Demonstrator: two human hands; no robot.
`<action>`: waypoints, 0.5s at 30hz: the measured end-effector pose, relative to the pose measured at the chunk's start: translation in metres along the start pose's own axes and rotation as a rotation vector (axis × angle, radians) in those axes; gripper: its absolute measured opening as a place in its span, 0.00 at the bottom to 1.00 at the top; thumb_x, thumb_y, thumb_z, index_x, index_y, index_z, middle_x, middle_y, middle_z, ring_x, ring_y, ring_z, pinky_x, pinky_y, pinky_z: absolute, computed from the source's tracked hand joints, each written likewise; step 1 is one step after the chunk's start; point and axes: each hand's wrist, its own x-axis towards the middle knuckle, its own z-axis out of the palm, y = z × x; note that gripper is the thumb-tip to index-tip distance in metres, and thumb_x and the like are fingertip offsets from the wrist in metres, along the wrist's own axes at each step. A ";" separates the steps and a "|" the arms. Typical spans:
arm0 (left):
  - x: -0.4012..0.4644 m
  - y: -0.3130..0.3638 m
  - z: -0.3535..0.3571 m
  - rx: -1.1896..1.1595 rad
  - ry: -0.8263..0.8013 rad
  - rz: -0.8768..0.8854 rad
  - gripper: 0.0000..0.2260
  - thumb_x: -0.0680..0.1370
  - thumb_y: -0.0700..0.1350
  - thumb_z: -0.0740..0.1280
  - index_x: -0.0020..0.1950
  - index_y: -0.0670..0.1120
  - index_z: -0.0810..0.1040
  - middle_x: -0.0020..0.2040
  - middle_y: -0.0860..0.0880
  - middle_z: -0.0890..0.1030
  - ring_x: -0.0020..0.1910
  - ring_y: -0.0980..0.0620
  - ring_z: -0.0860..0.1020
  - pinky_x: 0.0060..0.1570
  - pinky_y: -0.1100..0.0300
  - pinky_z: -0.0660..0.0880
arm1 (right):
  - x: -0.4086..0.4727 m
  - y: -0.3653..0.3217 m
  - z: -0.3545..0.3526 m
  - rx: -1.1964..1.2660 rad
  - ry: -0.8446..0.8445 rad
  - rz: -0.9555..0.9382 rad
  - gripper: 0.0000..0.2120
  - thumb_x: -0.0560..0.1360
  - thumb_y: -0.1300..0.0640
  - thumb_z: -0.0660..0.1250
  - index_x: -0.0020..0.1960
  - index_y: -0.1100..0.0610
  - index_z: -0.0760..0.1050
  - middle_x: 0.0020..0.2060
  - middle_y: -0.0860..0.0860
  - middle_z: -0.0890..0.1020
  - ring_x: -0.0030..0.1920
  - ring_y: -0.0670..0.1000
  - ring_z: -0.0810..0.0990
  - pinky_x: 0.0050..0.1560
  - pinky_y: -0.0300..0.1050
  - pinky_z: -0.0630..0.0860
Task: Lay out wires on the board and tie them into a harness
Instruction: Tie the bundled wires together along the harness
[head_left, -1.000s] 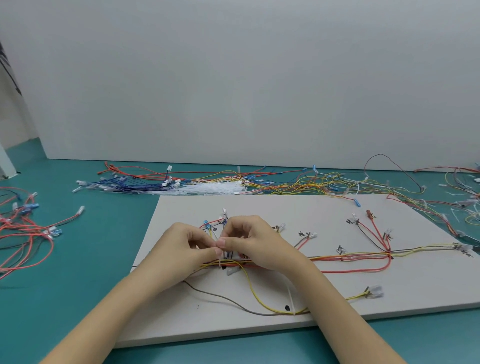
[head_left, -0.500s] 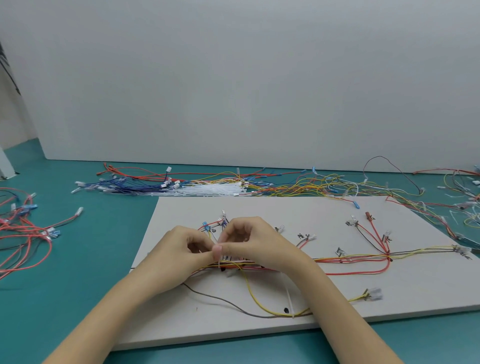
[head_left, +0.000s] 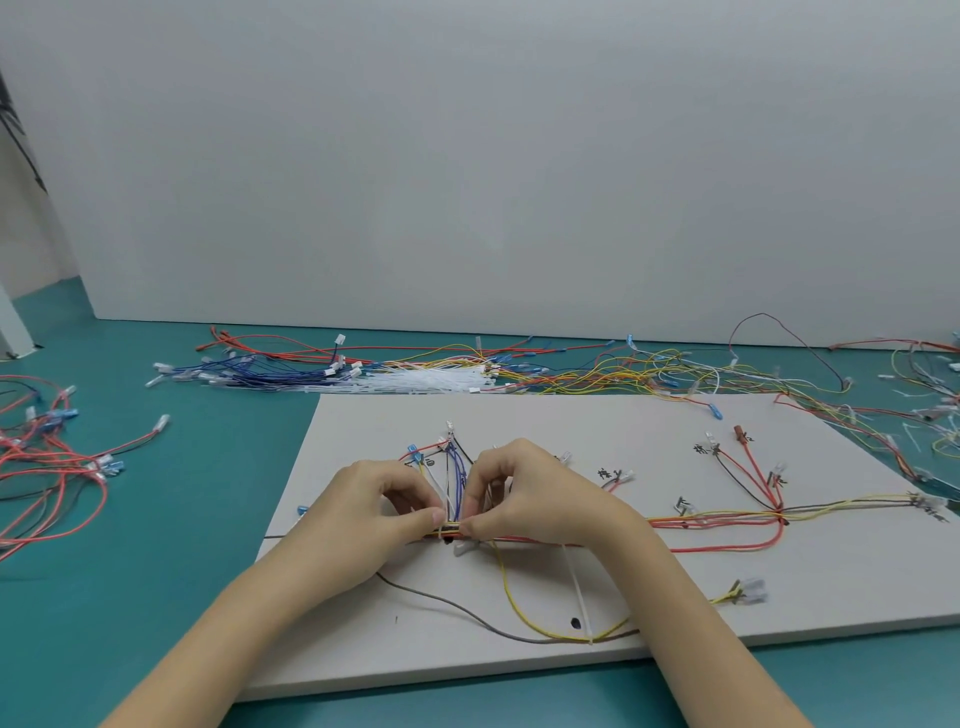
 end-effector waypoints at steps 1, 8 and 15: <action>0.000 -0.001 -0.001 0.006 -0.007 0.009 0.07 0.72 0.40 0.74 0.36 0.49 0.84 0.35 0.56 0.82 0.33 0.60 0.77 0.33 0.73 0.68 | 0.000 0.000 0.000 -0.002 -0.003 -0.001 0.05 0.64 0.57 0.77 0.35 0.53 0.82 0.36 0.60 0.82 0.32 0.47 0.72 0.36 0.45 0.70; -0.001 -0.006 -0.002 0.003 -0.015 0.004 0.07 0.72 0.40 0.75 0.36 0.51 0.84 0.37 0.54 0.82 0.37 0.58 0.78 0.37 0.71 0.70 | -0.001 0.001 -0.002 0.013 -0.039 0.021 0.05 0.65 0.57 0.77 0.36 0.53 0.82 0.32 0.54 0.79 0.32 0.47 0.72 0.37 0.44 0.70; -0.004 -0.005 0.005 0.012 0.018 0.033 0.07 0.73 0.39 0.74 0.37 0.49 0.84 0.35 0.58 0.80 0.35 0.59 0.76 0.36 0.71 0.68 | -0.001 -0.002 -0.004 0.144 0.036 -0.066 0.05 0.70 0.54 0.76 0.42 0.54 0.82 0.33 0.44 0.81 0.34 0.44 0.73 0.36 0.38 0.71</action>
